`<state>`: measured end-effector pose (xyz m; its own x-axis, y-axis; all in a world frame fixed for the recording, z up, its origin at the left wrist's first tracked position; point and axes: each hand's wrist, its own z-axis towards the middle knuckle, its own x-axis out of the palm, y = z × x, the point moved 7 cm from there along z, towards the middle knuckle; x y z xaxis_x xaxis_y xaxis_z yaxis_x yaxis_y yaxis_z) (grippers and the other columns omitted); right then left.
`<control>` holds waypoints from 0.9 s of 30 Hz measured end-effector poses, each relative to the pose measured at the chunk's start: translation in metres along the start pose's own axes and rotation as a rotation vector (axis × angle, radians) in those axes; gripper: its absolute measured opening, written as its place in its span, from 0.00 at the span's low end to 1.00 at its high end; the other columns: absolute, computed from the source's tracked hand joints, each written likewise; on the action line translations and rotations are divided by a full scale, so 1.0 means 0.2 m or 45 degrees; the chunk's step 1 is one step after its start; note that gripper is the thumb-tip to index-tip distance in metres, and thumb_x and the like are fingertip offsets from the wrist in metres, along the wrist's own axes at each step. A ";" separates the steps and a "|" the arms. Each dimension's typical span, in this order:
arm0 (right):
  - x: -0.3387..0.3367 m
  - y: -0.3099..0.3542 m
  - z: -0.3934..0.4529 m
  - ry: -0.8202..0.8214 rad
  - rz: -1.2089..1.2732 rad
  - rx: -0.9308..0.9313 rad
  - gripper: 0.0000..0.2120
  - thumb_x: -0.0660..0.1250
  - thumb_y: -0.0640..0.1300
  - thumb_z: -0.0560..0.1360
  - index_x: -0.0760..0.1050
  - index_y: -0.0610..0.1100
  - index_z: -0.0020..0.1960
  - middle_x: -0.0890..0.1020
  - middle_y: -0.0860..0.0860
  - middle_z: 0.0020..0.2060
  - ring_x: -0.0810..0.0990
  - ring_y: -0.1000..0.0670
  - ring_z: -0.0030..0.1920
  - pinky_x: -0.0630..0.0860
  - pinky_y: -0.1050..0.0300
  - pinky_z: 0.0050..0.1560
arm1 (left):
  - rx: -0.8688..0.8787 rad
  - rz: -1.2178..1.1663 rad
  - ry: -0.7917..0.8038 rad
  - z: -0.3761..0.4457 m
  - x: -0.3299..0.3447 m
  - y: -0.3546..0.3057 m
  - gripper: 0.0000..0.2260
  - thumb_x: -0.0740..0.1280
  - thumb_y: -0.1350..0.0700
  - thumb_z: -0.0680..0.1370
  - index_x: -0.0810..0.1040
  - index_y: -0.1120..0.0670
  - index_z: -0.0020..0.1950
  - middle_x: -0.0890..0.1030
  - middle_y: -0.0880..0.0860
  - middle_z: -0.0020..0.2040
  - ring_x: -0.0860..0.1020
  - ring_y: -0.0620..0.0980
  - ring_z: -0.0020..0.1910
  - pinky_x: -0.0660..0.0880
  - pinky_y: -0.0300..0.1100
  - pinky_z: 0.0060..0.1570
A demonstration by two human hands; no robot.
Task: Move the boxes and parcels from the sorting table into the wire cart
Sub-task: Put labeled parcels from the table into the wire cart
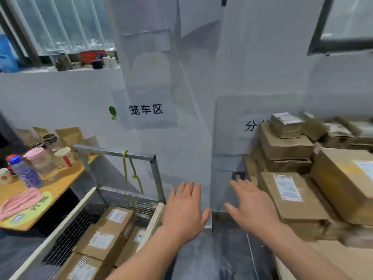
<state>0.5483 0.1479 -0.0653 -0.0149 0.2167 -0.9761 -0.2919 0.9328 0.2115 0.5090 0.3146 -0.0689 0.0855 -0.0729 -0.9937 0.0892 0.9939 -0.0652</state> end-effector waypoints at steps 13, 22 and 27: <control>0.03 -1.03 0.02 0.026 0.008 0.608 0.29 0.61 0.62 0.78 0.64 0.55 0.76 0.72 0.54 0.71 0.73 0.50 0.68 0.77 0.53 0.59 | 0.396 -0.251 0.183 0.73 0.32 -0.74 0.31 0.58 0.40 0.82 0.56 0.53 0.80 0.64 0.52 0.77 0.65 0.54 0.74 0.67 0.49 0.68; 0.26 -1.40 0.10 0.180 0.145 0.953 0.28 0.64 0.59 0.76 0.64 0.53 0.74 0.75 0.52 0.61 0.75 0.48 0.63 0.75 0.54 0.54 | 0.554 -0.275 0.499 1.11 0.77 -1.01 0.28 0.61 0.41 0.80 0.61 0.53 0.75 0.71 0.54 0.68 0.74 0.56 0.64 0.75 0.50 0.55; 0.37 -1.46 0.14 0.177 0.186 1.013 0.20 0.66 0.61 0.75 0.71 0.56 0.63 0.77 0.56 0.55 0.76 0.51 0.54 0.78 0.55 0.50 | 0.562 -0.303 0.577 1.21 0.91 -1.02 0.25 0.62 0.42 0.79 0.62 0.53 0.72 0.69 0.53 0.64 0.77 0.55 0.57 0.76 0.49 0.49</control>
<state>0.6600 -0.1003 -0.1981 -0.1339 0.3627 -0.9223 0.4869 0.8346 0.2575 0.7463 0.0777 -0.2140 -0.4029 -0.1478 -0.9032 0.4591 0.8210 -0.3392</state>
